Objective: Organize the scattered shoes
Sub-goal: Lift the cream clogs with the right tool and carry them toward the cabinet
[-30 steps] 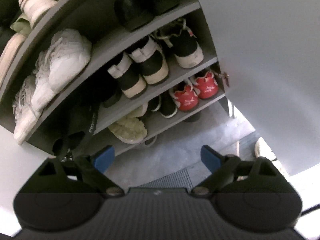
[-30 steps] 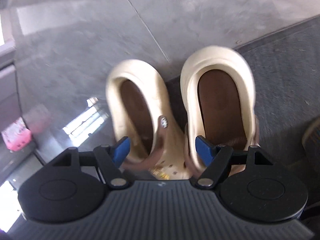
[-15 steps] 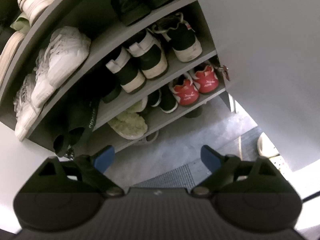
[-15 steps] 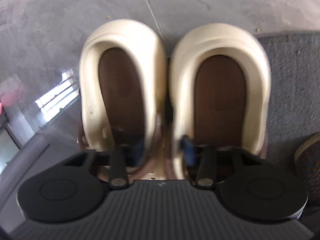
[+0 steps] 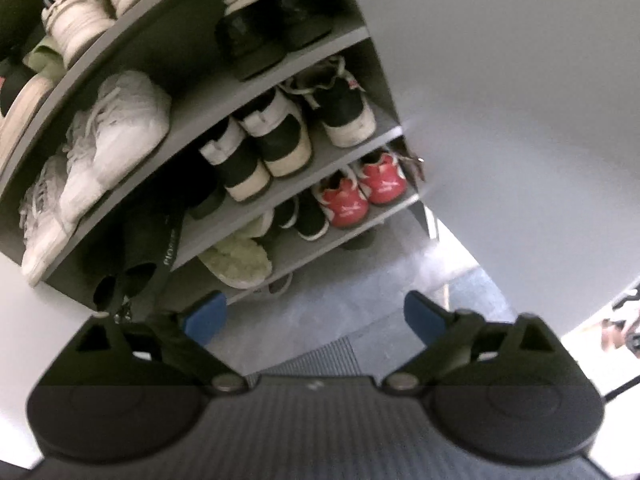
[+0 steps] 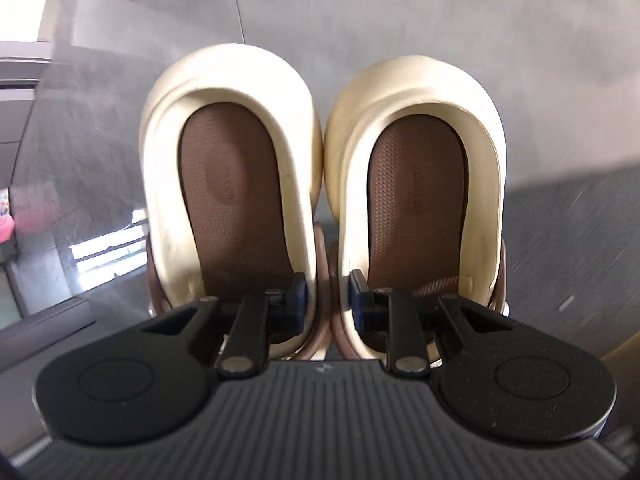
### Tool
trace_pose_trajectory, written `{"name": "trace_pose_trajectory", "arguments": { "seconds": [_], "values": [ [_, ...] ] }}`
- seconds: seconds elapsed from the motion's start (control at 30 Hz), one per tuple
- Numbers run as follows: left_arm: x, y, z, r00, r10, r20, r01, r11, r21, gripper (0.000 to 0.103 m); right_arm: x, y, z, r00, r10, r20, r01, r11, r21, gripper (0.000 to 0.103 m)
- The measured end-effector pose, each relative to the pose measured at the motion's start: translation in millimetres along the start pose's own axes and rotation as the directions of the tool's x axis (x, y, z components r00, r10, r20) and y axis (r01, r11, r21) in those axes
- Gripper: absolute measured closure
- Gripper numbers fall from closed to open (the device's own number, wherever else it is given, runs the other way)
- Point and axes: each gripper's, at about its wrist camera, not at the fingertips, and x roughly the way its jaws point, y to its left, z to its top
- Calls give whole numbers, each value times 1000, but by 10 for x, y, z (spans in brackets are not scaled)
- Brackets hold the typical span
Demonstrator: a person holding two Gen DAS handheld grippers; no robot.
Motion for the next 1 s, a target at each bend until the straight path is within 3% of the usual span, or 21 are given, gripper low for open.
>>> {"name": "trace_pose_trajectory", "arguments": {
  "seconds": [0.23,0.37,0.43,0.53,0.63,0.7,0.93,1.0],
  "values": [
    [-332,203,2,997,-60,40,59,998,9,6,-1233,-193,126,993,-29,113,46,987,-155,78],
    [-435,497,-109,990,-115,84,114,993,19,6,-2097,-396,-283,981,-77,178,130,943,-308,78],
    [-442,648,-203,986,-129,103,127,991,30,6,-2391,-760,-340,977,-94,191,155,930,-333,78],
    [-463,1030,-350,986,-124,114,119,992,45,6,-3030,-1072,-881,969,-152,196,210,923,-322,78],
    [-507,1435,-436,982,-127,139,125,992,25,6,-3359,-1420,-1080,967,-170,188,225,917,-329,78],
    [-539,1727,-471,980,-120,160,121,993,-2,6,-3655,-1477,-1448,964,-191,186,247,903,-352,78],
    [-505,2508,-661,977,-110,182,131,985,-110,6,-3844,-1064,-2637,960,-199,197,271,832,-484,78],
    [-460,2727,-804,979,-106,174,131,981,-142,6,-3841,-844,-3057,964,-179,196,259,791,-554,78]
  ]
}}
